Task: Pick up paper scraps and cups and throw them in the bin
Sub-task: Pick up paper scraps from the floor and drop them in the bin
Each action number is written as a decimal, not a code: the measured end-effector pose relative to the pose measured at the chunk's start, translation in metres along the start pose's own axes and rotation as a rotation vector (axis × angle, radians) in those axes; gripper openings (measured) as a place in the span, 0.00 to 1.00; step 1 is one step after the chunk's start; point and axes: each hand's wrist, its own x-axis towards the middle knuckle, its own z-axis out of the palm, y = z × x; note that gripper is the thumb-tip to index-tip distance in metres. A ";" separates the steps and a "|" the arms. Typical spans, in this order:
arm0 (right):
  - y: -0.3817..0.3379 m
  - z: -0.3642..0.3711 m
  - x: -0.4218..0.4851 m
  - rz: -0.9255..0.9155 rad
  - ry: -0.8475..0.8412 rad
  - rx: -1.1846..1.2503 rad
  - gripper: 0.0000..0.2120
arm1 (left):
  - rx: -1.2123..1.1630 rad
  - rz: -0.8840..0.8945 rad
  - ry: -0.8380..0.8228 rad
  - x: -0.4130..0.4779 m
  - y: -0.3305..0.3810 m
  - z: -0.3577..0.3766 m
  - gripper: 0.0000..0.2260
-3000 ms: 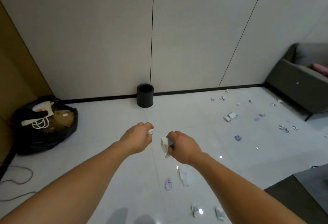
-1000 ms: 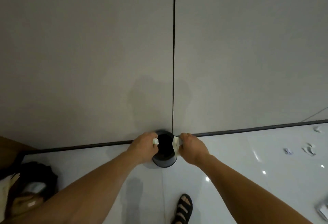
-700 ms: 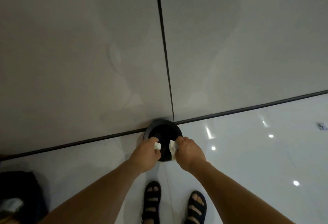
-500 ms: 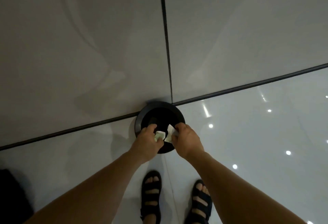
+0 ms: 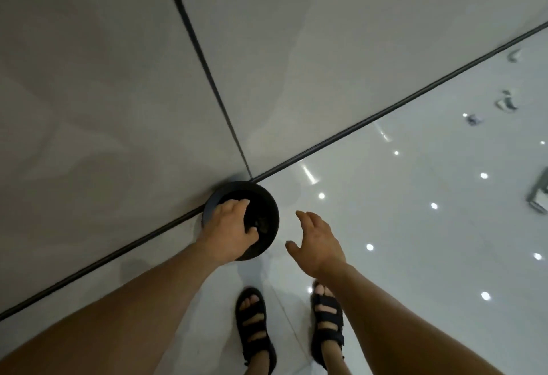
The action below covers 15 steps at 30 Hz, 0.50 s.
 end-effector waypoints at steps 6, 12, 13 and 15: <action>0.019 -0.086 -0.109 0.133 0.187 0.077 0.36 | 0.293 0.358 -0.070 -0.056 0.127 -0.051 0.31; 0.072 -0.118 -0.249 0.333 0.343 0.161 0.35 | 0.523 0.647 -0.151 -0.152 0.248 -0.038 0.30; 0.082 -0.116 -0.274 0.367 0.368 0.180 0.35 | 0.556 0.681 -0.167 -0.170 0.265 -0.029 0.30; 0.104 -0.108 -0.327 0.440 0.421 0.235 0.35 | 0.622 0.761 -0.185 -0.207 0.297 -0.006 0.29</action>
